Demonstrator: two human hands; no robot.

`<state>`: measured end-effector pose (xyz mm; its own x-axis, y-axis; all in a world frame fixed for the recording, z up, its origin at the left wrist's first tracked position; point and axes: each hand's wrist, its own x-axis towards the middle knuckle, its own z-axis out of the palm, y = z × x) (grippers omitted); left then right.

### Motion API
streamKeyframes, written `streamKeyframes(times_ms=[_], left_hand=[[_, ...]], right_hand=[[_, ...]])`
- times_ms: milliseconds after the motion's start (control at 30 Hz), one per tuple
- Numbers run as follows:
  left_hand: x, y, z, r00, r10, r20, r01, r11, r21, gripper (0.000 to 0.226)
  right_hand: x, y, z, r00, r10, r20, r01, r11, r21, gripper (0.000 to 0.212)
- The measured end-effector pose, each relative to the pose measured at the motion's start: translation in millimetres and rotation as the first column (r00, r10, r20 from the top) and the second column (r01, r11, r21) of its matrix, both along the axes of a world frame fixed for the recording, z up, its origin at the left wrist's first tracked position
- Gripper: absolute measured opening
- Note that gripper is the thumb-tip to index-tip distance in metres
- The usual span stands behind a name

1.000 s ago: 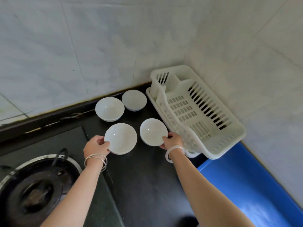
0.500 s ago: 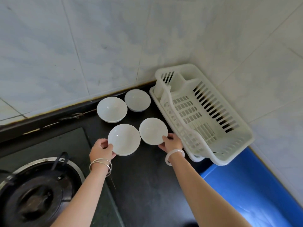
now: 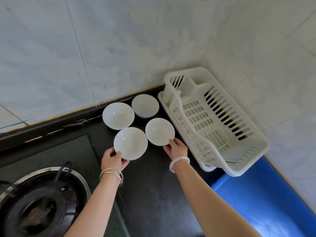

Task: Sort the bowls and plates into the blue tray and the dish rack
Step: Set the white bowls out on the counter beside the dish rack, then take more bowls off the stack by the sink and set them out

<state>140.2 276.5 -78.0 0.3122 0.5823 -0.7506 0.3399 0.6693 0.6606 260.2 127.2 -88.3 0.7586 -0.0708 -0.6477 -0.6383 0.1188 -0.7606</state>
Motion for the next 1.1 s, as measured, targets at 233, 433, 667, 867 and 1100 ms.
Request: streamKeyframes(times_ms=[233, 433, 667, 867, 1100], left_hand=[[-0.6, -0.3, -5.6, 0.998, 0.056, 0.001, -0.056, 0.998, -0.027, 0.021], [-0.9, -5.0, -9.8, 0.995, 0.095, 0.036, -0.094, 0.995, -0.014, 0.023], [-8.9, -23.7, -8.5, 0.997, 0.005, 0.081, -0.013, 0.995, 0.096, 0.040], [-29.5, -56.5, -3.7, 0.990, -0.069, 0.119, 0.057, 0.993, 0.102, 0.042], [-52.2, -116.3, 11.6, 0.926, -0.343, 0.158, 0.317, 0.933, 0.170, 0.027]], right_hand=[[7.0, 9.6, -1.2, 1.000, 0.019, 0.004, -0.019, 1.000, -0.012, 0.028], [3.4, 9.1, -0.4, 1.000, 0.028, 0.002, -0.028, 0.998, -0.050, 0.034], [-10.3, -4.4, 13.7, 0.986, 0.169, -0.001, -0.169, 0.985, -0.040, 0.039], [-33.1, -40.9, 31.3, 0.944, 0.318, 0.085, -0.303, 0.941, -0.149, 0.027], [-93.8, -131.3, 65.8, 0.918, 0.377, 0.125, -0.322, 0.891, -0.320, 0.021]])
